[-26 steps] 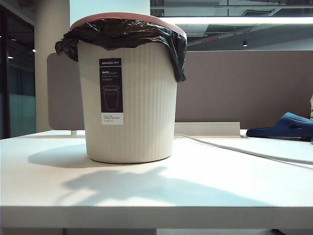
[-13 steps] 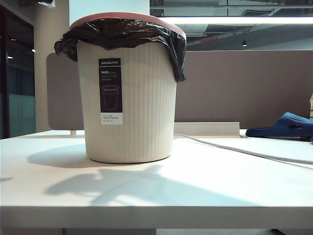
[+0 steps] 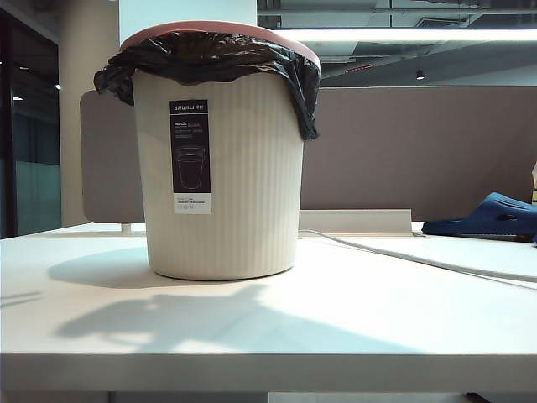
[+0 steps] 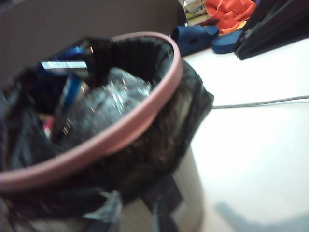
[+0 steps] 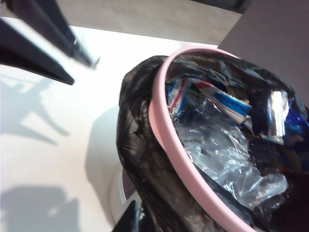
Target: Open the ring lid of the trash can, pull out the black garbage bag inside, and place it on the table.
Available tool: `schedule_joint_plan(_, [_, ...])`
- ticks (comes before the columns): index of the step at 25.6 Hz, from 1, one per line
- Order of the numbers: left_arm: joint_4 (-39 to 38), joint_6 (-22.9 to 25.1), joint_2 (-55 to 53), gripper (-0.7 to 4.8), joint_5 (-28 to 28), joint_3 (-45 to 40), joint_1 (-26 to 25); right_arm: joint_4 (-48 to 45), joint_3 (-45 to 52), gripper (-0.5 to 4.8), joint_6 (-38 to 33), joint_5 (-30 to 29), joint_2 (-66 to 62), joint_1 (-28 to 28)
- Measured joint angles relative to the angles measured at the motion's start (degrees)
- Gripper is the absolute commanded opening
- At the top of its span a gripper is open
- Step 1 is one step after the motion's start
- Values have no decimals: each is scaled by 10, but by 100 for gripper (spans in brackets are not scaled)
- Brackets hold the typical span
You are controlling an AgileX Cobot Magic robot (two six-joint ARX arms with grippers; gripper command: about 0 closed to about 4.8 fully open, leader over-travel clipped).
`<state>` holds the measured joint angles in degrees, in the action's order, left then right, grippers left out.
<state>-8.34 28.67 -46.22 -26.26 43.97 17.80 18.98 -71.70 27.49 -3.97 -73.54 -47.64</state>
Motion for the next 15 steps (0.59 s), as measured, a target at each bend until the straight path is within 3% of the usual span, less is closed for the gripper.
schedule_joint_plan(5, [64, 18, -42, 162, -5, 0, 16, 0, 0, 0, -16, 0, 0, 1])
schedule_joint_plan(8, [78, 47, -61, 172, 4, 0, 43, 0, 0, 0, -18, 0, 0, 1])
schedule_joint_plan(12, [107, 140, -94, 185, 139, 0, 122, 2, 0, 0, -30, 0, 0, 1])
schedule_joint_plan(15, [152, 195, -97, 185, 208, 0, 152, 13, 1, 0, -31, 1, 0, 2])
